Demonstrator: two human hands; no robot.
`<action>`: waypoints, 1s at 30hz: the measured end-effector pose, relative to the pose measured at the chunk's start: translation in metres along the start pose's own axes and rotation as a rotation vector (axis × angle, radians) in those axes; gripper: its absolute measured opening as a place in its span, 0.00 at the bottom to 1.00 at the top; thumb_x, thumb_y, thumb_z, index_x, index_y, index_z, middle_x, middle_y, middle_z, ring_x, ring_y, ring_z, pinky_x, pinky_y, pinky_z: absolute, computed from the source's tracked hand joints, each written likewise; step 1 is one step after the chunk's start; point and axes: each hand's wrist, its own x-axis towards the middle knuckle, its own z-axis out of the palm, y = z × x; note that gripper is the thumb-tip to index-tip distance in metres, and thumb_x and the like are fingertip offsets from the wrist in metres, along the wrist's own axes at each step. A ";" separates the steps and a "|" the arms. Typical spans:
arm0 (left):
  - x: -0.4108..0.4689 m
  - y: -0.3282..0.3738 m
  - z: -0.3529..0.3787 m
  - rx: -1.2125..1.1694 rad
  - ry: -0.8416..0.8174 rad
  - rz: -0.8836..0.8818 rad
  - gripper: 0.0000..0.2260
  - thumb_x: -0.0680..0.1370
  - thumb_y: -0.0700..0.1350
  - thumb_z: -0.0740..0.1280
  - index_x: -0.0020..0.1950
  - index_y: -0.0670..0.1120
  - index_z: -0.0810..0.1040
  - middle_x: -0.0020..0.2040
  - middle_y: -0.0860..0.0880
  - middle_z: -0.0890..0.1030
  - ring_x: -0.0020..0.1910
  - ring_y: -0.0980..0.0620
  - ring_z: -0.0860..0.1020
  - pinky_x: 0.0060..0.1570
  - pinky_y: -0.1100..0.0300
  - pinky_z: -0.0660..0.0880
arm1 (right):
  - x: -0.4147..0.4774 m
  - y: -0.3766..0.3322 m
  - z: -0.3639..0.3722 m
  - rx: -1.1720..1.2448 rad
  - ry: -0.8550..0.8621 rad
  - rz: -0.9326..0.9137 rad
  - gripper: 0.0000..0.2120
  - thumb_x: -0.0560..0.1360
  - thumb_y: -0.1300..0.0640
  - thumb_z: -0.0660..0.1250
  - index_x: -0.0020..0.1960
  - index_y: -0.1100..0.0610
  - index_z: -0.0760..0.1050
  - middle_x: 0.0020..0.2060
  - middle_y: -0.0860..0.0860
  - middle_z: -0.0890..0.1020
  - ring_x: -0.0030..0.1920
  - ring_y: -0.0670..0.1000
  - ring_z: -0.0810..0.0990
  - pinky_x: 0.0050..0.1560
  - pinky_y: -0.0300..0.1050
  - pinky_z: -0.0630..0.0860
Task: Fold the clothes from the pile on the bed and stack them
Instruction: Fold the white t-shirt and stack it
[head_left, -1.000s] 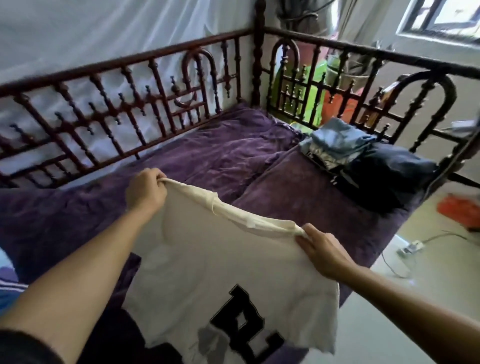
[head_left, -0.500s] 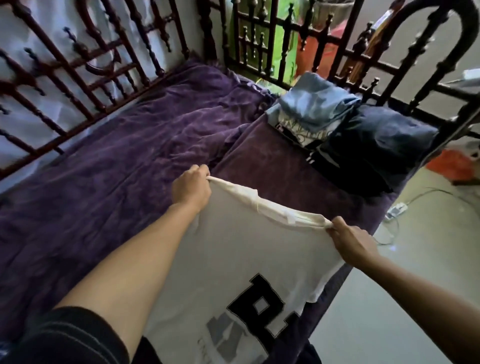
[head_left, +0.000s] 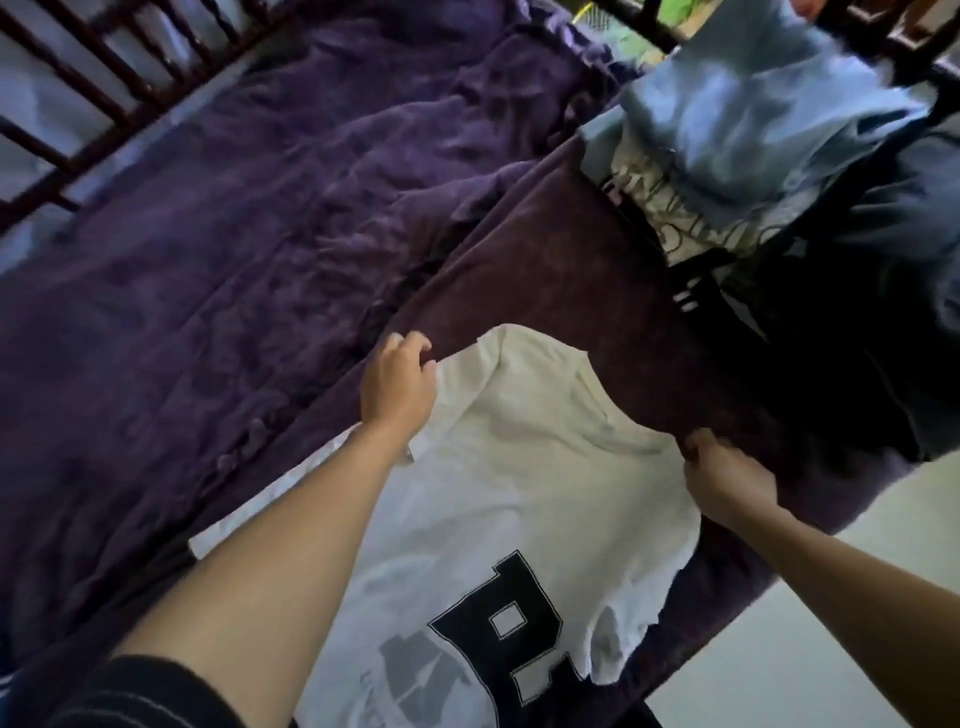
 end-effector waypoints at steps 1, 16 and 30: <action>-0.010 -0.015 -0.003 0.011 -0.024 -0.055 0.07 0.77 0.40 0.65 0.54 0.42 0.77 0.53 0.40 0.76 0.53 0.39 0.75 0.50 0.48 0.71 | 0.003 -0.012 -0.004 -0.013 -0.006 -0.029 0.13 0.76 0.53 0.58 0.61 0.49 0.68 0.56 0.54 0.77 0.51 0.60 0.78 0.45 0.49 0.70; -0.135 -0.247 0.025 0.197 -0.206 -0.646 0.15 0.76 0.43 0.66 0.63 0.44 0.73 0.61 0.42 0.72 0.60 0.40 0.72 0.56 0.47 0.72 | 0.068 -0.296 0.035 -0.180 0.009 -0.813 0.31 0.74 0.54 0.68 0.74 0.52 0.60 0.74 0.52 0.63 0.72 0.55 0.63 0.58 0.53 0.73; -0.059 -0.341 0.059 0.149 0.213 -0.603 0.05 0.75 0.48 0.69 0.42 0.49 0.77 0.45 0.40 0.81 0.48 0.35 0.77 0.51 0.45 0.70 | 0.184 -0.381 -0.038 0.428 0.348 -0.309 0.14 0.71 0.54 0.58 0.48 0.56 0.80 0.48 0.60 0.83 0.47 0.59 0.82 0.51 0.55 0.79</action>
